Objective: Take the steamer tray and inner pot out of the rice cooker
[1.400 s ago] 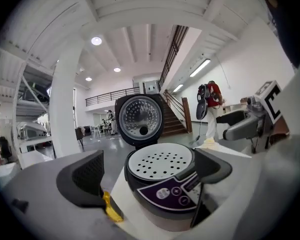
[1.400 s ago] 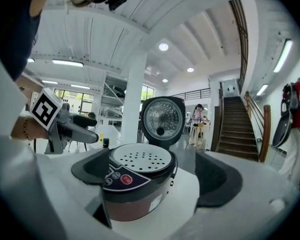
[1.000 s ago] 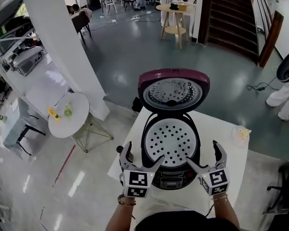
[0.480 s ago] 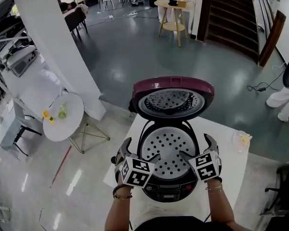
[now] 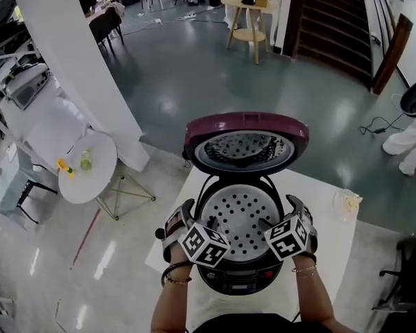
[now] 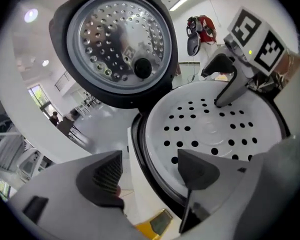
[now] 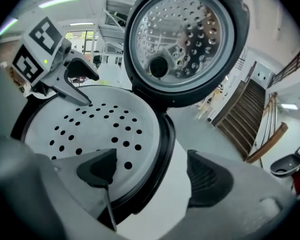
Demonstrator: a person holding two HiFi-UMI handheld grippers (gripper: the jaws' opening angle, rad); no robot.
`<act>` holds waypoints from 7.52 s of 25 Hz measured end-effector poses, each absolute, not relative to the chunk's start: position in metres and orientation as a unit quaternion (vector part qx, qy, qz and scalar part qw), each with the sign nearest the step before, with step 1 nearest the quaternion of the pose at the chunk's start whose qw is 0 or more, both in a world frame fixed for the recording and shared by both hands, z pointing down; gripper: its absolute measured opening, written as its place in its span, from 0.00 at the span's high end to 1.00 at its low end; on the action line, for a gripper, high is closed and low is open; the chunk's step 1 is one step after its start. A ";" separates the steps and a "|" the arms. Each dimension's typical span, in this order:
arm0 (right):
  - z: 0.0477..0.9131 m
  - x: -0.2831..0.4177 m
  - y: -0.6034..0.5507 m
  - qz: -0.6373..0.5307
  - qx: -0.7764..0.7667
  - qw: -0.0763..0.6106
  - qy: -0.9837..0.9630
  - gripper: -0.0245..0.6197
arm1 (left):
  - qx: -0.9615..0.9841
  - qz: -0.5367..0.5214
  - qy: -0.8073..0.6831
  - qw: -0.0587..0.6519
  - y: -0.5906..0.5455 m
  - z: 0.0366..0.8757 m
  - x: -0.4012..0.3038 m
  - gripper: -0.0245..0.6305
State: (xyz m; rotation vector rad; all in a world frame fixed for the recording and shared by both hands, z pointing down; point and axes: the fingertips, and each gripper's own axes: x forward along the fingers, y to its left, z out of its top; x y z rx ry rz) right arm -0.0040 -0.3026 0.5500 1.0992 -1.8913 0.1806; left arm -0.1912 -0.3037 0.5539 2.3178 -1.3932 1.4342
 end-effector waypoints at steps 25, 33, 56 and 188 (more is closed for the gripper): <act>0.452 -0.005 -0.286 -0.007 0.536 0.310 -0.785 0.82 | 0.780 0.387 -0.492 0.030 -0.284 0.487 -0.183 0.76; 0.390 0.028 -0.253 -0.036 0.575 0.245 -0.779 0.86 | 0.797 0.336 -0.502 -0.019 -0.256 0.424 -0.151 0.77; 0.409 0.305 -0.127 0.055 0.689 0.215 -0.690 0.87 | 0.843 0.367 -0.379 -0.103 -0.178 0.428 0.127 0.77; 0.366 -0.014 -0.260 -0.049 0.597 0.274 -0.752 0.95 | 0.840 0.275 -0.467 0.018 -0.275 0.400 -0.192 0.85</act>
